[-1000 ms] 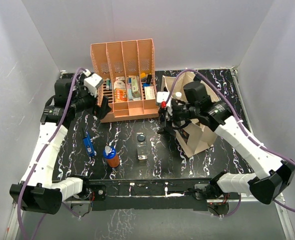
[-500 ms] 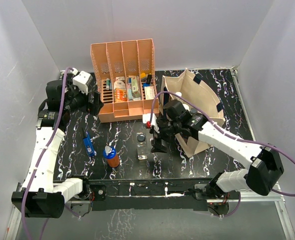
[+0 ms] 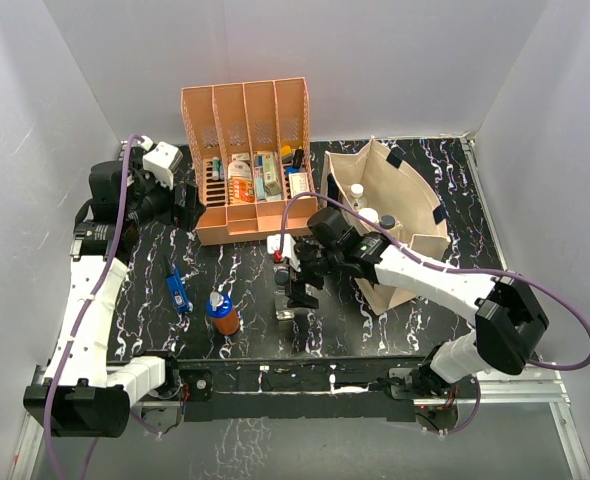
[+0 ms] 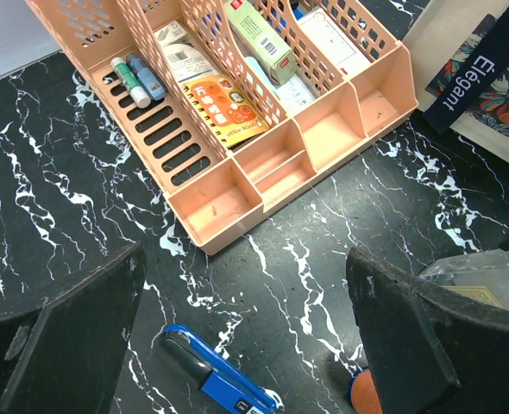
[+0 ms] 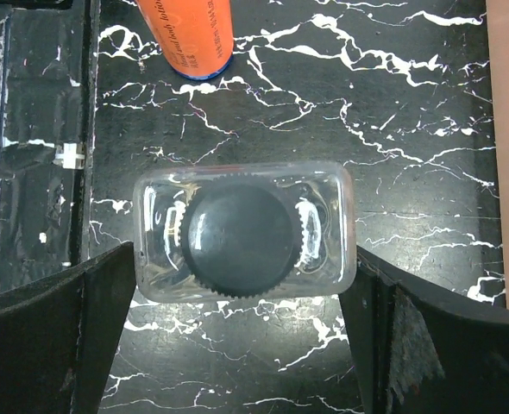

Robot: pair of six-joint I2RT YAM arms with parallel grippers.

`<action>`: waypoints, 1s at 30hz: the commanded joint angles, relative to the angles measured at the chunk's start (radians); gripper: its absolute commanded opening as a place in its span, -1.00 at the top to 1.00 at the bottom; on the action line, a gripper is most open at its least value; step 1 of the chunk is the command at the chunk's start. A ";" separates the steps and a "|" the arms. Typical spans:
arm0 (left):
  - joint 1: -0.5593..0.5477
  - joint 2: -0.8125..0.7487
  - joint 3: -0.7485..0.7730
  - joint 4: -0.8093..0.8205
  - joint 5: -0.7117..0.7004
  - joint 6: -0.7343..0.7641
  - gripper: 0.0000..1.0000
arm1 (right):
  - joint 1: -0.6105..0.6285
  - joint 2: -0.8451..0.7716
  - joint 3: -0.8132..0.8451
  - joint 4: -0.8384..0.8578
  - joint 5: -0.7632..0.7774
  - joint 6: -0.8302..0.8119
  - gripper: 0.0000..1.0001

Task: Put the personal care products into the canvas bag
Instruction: Pick up the care product from the center of the board.

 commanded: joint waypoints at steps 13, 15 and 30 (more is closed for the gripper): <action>0.009 -0.024 -0.026 0.024 0.058 -0.001 -0.95 | 0.023 0.029 0.049 0.111 -0.008 0.095 -0.95; 0.009 -0.023 -0.027 0.024 0.060 -0.002 -0.94 | 0.023 0.035 0.051 0.117 -0.010 0.105 -0.95; 0.011 -0.032 -0.052 0.032 0.075 0.004 -0.94 | 0.023 0.026 0.058 0.111 -0.039 0.115 -0.95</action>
